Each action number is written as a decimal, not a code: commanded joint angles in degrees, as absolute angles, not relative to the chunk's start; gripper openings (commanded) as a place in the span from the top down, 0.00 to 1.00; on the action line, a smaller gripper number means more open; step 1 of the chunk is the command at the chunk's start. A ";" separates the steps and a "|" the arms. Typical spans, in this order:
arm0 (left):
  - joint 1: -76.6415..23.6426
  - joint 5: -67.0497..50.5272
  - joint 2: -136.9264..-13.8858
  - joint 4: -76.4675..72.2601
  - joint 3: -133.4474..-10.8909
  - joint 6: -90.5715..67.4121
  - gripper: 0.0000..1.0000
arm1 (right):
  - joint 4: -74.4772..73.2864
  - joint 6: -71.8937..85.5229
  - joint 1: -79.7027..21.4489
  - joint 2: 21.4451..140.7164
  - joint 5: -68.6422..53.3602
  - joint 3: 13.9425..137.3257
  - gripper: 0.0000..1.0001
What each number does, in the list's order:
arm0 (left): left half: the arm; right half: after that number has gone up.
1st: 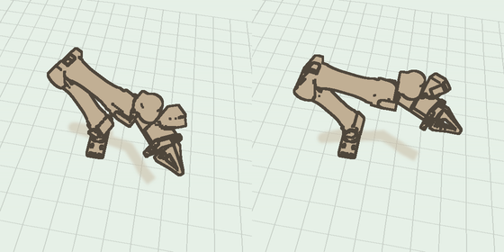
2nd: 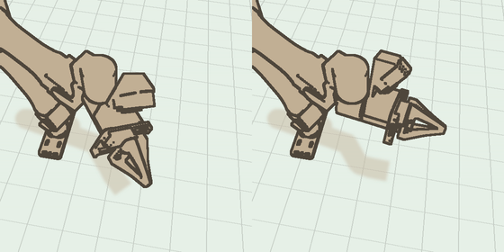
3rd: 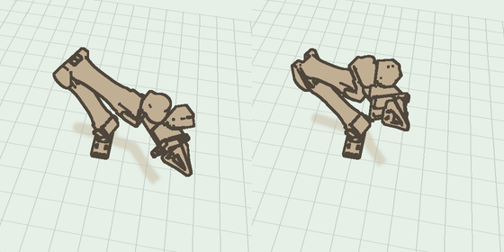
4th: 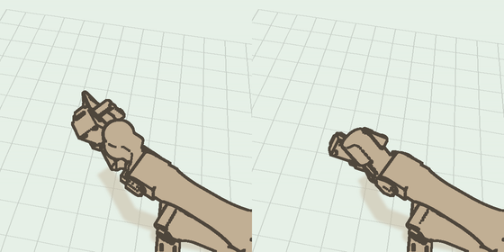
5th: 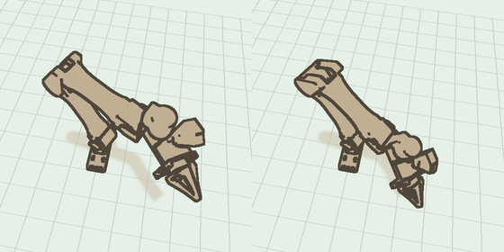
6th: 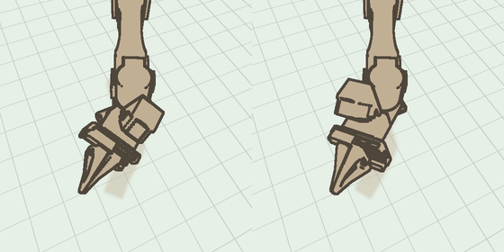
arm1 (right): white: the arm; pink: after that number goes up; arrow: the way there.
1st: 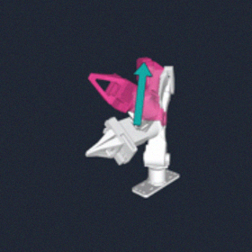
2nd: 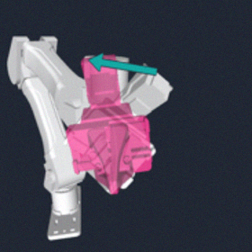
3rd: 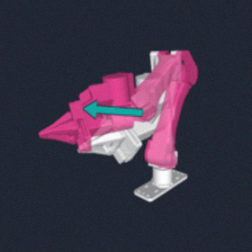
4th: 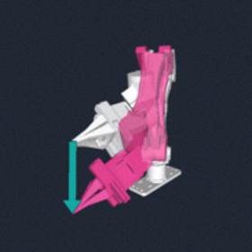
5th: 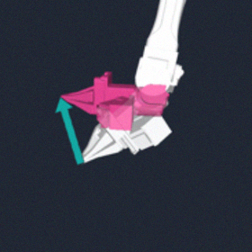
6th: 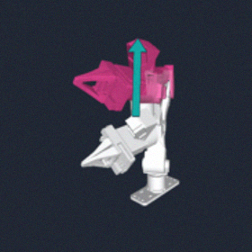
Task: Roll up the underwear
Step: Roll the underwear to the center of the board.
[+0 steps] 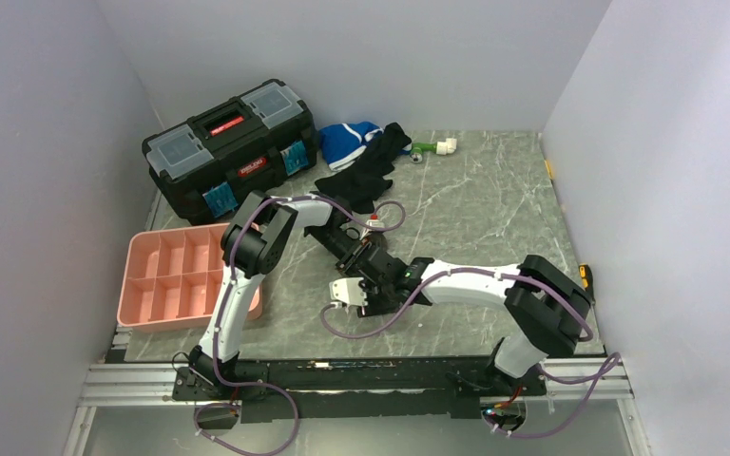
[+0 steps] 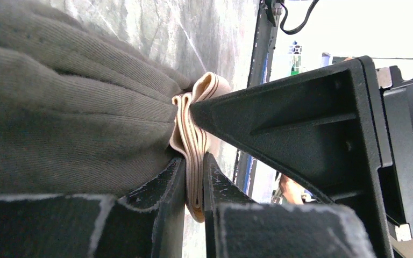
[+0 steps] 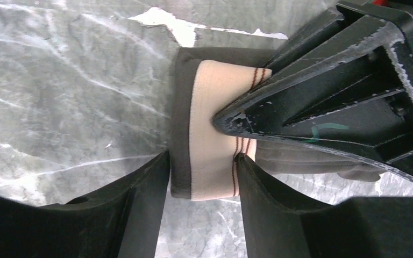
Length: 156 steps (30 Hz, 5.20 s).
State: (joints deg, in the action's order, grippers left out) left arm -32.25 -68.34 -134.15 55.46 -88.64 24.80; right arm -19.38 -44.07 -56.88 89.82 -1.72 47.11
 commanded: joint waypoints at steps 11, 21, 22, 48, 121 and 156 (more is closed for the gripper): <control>-32.80 -63.99 -136.87 57.69 -87.53 29.38 1.00 | -24.31 -44.91 -53.97 95.40 -4.19 48.25 0.72; -31.63 -62.30 -134.36 56.62 -86.49 27.11 0.75 | -33.48 -45.92 -50.32 97.38 -14.19 53.27 0.86; -31.44 -61.85 -133.98 56.41 -86.49 26.69 0.71 | -34.21 -45.88 -50.21 97.60 -14.76 53.75 0.88; -21.35 -53.48 -116.79 59.06 -80.03 26.65 0.41 | -46.37 -43.26 -50.10 101.00 -21.16 61.30 0.95; -51.61 -14.75 -93.21 10.26 -53.10 34.62 0.21 | -85.69 -60.44 -35.06 146.24 -47.76 109.59 0.88; -46.26 -28.82 -98.89 15.29 -53.86 31.81 1.00 | -75.94 -51.52 -25.62 122.06 -45.39 97.38 0.49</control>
State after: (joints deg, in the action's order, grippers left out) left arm -47.20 -23.27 -96.62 14.00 -53.08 33.26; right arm -80.75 -53.17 -28.82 128.22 -46.78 100.44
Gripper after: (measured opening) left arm 0.141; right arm 0.503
